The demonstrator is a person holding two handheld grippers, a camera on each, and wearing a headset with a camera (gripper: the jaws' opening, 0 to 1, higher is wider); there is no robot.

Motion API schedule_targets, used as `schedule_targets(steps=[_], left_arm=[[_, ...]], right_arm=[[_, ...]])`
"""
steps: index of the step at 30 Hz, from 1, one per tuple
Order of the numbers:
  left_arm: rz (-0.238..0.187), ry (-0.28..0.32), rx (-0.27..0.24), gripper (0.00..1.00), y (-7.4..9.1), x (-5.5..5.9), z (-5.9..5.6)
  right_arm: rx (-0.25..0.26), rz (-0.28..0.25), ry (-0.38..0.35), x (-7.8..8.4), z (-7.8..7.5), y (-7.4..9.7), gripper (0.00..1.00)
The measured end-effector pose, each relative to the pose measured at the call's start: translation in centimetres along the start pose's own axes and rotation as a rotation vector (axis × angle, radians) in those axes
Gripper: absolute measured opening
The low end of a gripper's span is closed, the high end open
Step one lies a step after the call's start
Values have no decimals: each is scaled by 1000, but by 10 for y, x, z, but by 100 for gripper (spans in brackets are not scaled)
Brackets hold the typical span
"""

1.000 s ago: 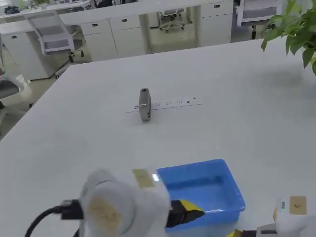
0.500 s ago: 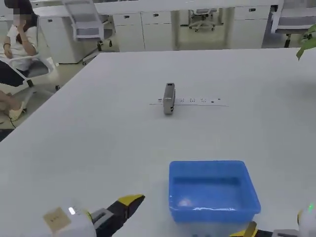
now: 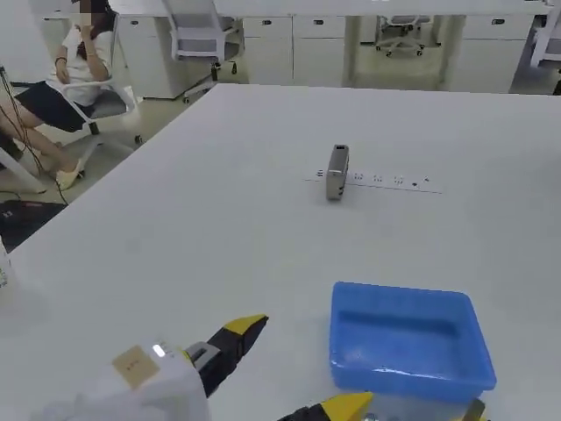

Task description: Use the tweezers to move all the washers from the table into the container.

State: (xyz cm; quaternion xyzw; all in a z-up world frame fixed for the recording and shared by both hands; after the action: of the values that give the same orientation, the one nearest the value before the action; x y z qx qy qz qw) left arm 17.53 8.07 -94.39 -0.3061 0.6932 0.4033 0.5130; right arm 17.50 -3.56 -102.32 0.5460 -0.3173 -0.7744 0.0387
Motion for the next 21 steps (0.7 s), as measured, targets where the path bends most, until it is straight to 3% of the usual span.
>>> schedule_targets(steps=[9,15,21], left_arm=[[51,-32,-3,77,-3,9,0],[62,-48,1,77,-3,10,-1],[62,-84,1,77,-3,10,-3]], right_arm=[[19,-19,-15,-14,-13,18,2],[55,-92,-36,-44,-32,32,2],[79,-139,-57,-66,-51,30,2]])
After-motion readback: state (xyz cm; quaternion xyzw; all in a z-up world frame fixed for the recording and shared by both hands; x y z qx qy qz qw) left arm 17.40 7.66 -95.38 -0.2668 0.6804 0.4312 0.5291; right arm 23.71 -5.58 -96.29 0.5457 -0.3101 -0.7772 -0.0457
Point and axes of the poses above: the centre of the closed fingertips' face, and the gripper's own axes: y roughly backward along the fingers, z roughly to its left, x roughly out of its underside, the point moved 1 cm from there along y, roughly backward along the fingers, and after that the axes turned 1 degree about z, right-handed, at the moved point
